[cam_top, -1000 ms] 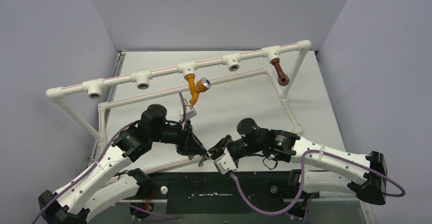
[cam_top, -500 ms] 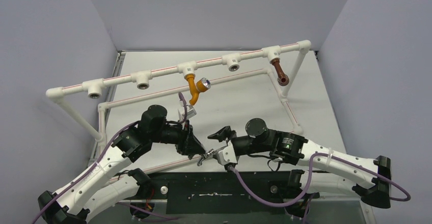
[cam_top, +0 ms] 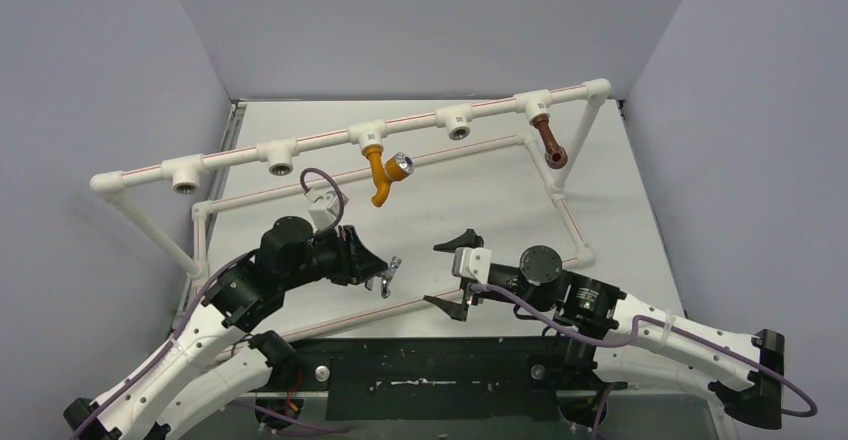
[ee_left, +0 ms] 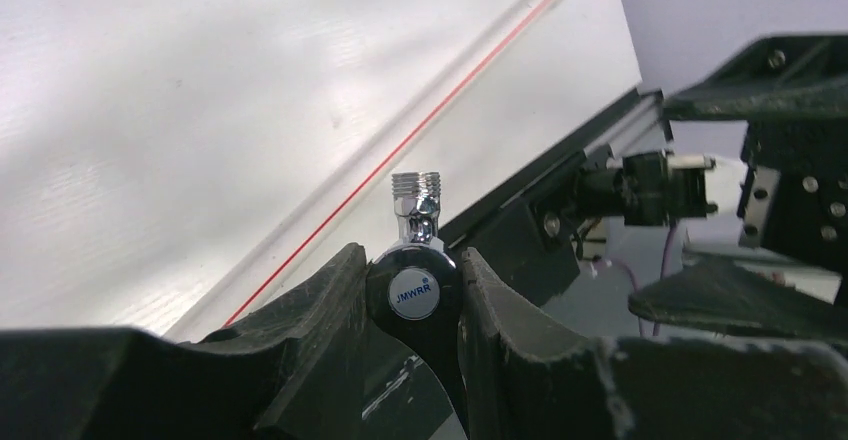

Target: Install the water faucets

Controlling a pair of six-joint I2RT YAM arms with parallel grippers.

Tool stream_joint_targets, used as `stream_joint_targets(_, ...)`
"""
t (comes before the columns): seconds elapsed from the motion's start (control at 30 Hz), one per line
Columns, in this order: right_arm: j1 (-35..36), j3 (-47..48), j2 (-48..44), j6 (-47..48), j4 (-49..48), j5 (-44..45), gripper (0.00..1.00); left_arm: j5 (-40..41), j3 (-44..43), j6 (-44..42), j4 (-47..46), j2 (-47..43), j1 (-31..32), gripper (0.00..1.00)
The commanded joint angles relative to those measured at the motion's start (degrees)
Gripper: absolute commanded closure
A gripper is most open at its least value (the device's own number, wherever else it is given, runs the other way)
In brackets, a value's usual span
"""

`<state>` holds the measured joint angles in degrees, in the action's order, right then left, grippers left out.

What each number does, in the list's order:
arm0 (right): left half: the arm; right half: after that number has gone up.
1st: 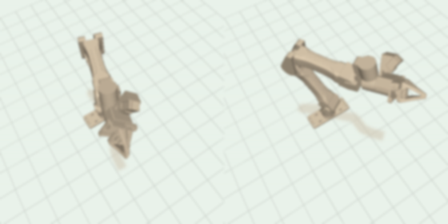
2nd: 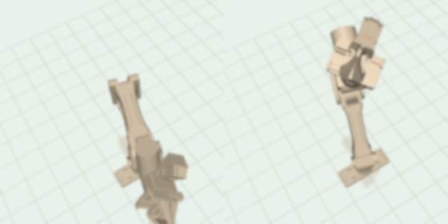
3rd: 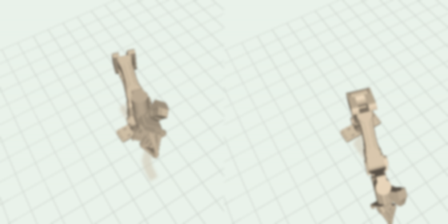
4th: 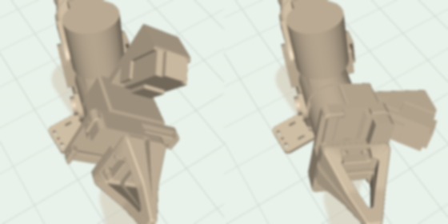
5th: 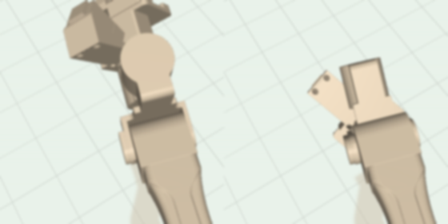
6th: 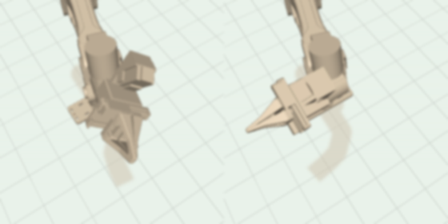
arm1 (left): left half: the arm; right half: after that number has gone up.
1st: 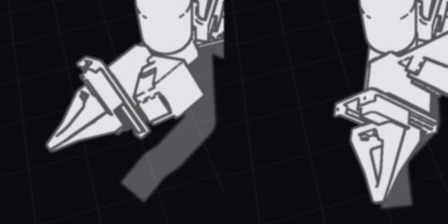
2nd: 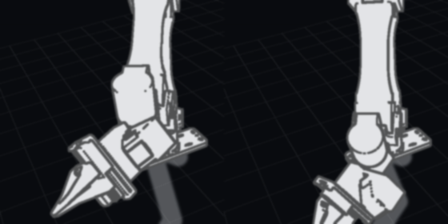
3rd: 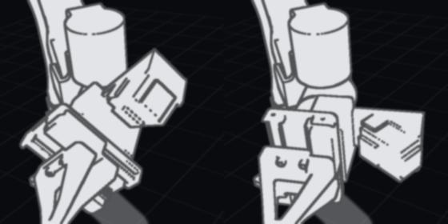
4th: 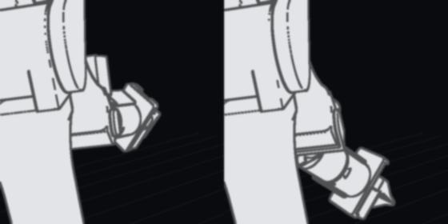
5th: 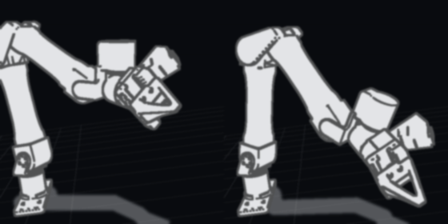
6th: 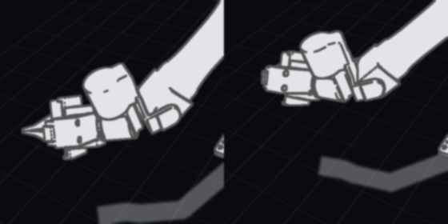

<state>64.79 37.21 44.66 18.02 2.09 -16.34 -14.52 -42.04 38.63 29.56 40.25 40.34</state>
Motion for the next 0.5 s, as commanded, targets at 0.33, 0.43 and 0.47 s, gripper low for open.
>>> stream_joint_targets(0.33, 6.1, -12.1, 4.4, -3.3, -30.9, 11.6, 0.21, 24.3, 3.2, 25.1, 1.5, -5.9, 0.0, 1.00)
stream_joint_targets(0.43, 9.7, -13.4, 8.0, 3.5, -38.5, 15.9, 0.22, 26.5, 4.4, 29.9, 1.0, -7.1, -0.1, 1.00)
stream_joint_targets(0.47, 10.5, -13.4, 9.5, 5.6, -40.3, 17.5, 0.22, 27.3, 4.7, 31.1, 1.3, -7.6, -0.1, 1.00)
